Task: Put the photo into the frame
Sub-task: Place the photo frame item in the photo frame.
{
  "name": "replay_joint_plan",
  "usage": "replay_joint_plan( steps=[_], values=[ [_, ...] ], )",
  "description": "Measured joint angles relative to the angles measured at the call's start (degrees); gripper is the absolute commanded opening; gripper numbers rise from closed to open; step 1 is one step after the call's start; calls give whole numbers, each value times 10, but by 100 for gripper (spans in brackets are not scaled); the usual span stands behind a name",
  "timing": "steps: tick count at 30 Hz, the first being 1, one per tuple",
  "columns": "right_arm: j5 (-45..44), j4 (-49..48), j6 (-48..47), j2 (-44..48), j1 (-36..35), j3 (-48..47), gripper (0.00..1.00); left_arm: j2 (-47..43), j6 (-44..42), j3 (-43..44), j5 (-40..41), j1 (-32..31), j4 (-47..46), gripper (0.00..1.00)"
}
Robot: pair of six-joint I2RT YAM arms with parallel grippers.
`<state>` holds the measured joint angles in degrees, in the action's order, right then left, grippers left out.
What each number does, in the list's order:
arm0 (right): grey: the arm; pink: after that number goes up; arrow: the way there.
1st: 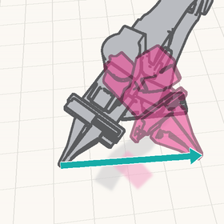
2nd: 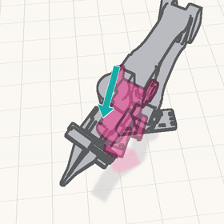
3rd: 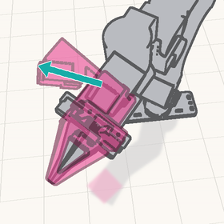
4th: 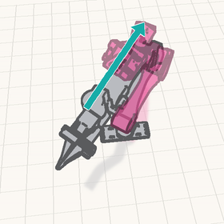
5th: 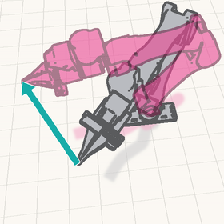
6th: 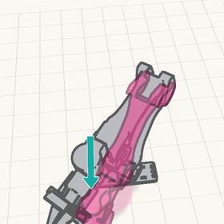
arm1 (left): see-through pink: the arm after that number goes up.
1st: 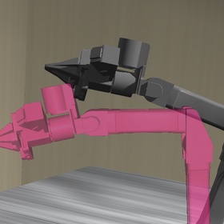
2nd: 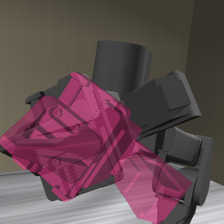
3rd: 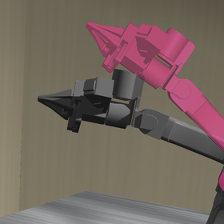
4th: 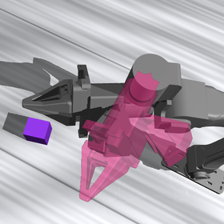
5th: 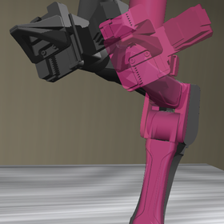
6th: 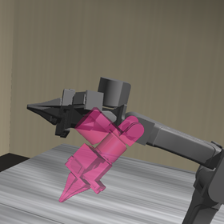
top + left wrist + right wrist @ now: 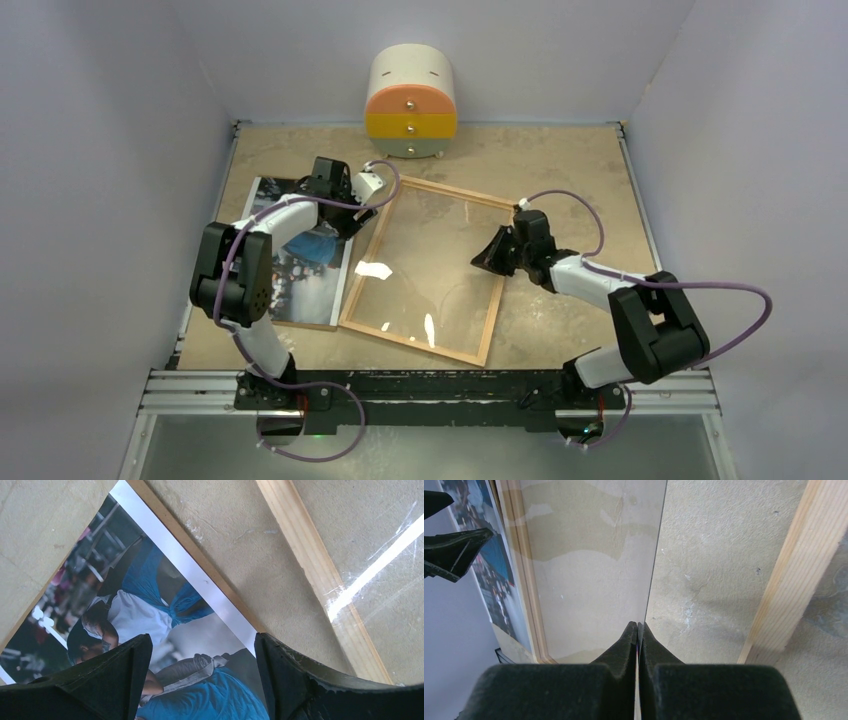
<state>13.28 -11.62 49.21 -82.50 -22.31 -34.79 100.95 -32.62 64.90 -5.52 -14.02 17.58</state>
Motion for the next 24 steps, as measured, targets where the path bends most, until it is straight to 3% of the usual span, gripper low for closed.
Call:
replay_joint_plan(
  steps=[24],
  values=[
    [49, 43, -48, -14, 26, -32, 0, 6, 0, -1, 1, -17, -4, 78]
  ],
)
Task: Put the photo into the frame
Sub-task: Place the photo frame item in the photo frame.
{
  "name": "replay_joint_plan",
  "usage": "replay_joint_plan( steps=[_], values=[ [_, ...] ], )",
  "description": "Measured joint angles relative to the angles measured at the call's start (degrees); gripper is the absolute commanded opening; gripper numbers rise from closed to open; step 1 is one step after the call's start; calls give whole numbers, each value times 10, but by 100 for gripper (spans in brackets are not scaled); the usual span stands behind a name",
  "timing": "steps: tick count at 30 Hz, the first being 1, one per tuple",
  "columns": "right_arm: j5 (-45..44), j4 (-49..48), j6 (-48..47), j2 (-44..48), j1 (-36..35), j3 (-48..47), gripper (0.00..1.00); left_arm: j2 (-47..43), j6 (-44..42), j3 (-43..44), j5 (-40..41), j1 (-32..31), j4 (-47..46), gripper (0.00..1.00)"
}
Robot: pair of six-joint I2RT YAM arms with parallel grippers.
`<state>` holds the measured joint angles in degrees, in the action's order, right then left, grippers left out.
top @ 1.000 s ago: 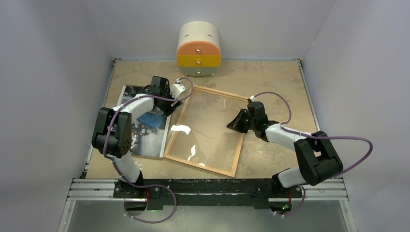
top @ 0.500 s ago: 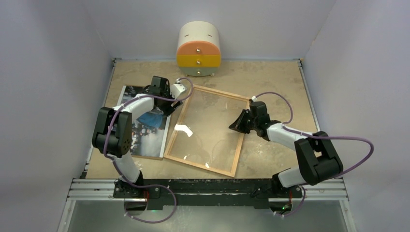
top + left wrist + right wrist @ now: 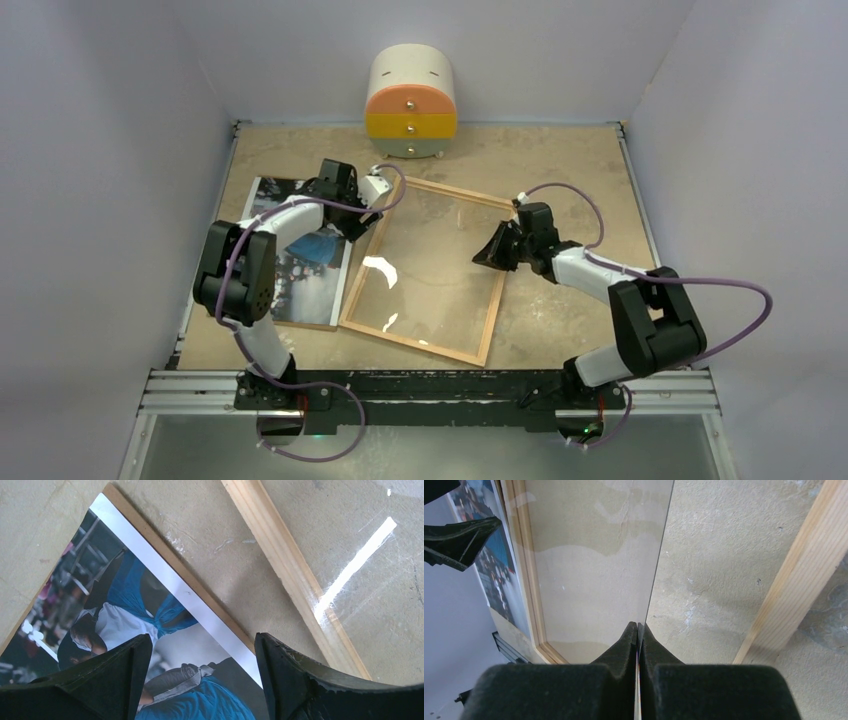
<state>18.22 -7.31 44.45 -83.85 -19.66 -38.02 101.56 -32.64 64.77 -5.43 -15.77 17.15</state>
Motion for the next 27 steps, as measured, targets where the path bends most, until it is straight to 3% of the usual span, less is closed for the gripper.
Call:
replay_joint_plan(
  steps=[27],
  values=[
    [41, 19, -11, 47, 11, -9, 0, 7, 0, -9, 8, -4, -5, 78]
  ],
)
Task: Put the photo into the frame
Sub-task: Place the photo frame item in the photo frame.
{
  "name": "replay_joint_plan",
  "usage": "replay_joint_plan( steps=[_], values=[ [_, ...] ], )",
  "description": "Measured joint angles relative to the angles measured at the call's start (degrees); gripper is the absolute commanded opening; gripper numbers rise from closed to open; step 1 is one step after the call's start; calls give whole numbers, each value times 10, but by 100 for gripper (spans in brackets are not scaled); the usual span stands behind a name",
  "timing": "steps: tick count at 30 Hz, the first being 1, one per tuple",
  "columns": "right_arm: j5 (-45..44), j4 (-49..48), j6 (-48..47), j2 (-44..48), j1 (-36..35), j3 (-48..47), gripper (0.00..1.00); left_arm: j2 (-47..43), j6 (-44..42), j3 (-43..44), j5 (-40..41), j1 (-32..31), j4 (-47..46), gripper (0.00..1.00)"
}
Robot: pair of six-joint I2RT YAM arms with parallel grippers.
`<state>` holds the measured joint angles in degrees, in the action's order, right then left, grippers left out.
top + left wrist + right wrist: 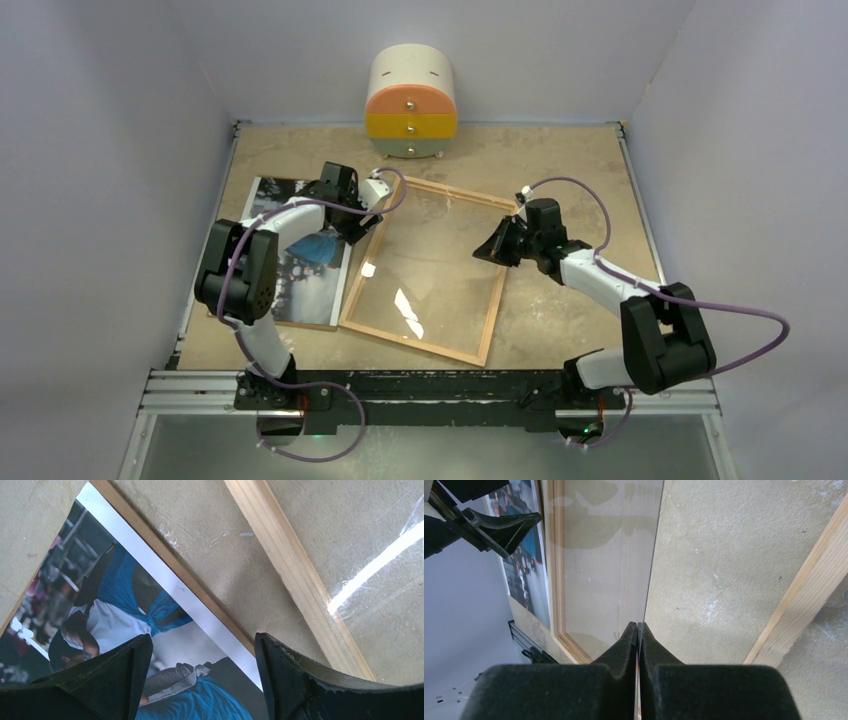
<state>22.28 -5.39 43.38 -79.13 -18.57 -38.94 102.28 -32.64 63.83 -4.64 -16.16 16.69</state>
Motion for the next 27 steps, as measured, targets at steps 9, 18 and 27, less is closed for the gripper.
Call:
replay_joint_plan(
  steps=[9, 18, 27],
  values=[
    [11, 0, 0, 0, 3, 0, 0, 0, 0, 0, 0, 0, -4, 76],
    [15, 2, 1, 2, 6, 1, 0, 0, 0, -11, 0, -4, -8, 75],
    [15, 4, 7, 16, 10, 12, 0, 0, 0, -13, 0, -9, -9, 74]
  ],
)
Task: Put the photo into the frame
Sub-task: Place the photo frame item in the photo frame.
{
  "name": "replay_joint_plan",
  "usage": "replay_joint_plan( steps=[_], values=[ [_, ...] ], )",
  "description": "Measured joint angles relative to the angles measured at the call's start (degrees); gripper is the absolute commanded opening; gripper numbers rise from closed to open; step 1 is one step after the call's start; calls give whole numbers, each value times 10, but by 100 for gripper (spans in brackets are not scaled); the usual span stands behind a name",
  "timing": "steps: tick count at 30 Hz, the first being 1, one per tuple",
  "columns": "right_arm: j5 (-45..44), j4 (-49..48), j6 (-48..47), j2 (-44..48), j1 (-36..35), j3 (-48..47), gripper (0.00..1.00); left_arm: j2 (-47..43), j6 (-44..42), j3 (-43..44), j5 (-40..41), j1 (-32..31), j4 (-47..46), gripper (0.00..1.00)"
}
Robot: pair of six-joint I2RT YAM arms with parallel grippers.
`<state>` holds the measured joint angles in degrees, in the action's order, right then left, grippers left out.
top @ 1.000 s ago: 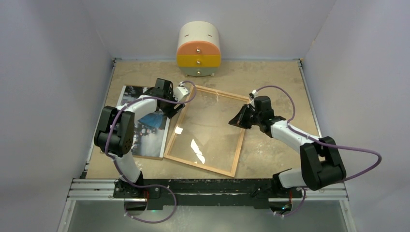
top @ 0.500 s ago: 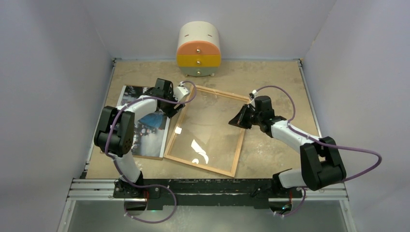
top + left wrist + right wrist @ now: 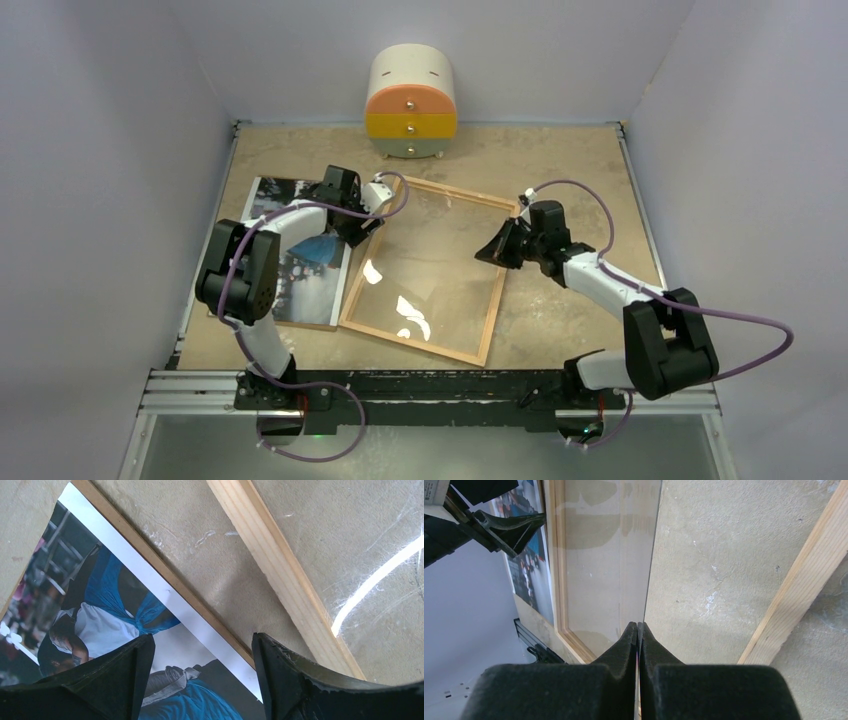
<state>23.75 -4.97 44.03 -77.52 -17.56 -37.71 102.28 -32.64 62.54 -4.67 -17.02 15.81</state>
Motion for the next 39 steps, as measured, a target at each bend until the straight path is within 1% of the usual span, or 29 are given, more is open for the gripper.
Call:
replay_joint_plan(
  steps=[16, 25, 39],
  values=[
    [9, -1, 14, 2, 0, 16, 0, 0, 0, 0, 0, 0, 0, 73],
    [7, 0, 15, 40, 0, 16, 0, 0, -2, 0, -3, 0, 1, 73],
    [7, -17, 16, 28, 0, 16, 0, -18, -16, -26, -18, 0, 15, 72]
  ],
)
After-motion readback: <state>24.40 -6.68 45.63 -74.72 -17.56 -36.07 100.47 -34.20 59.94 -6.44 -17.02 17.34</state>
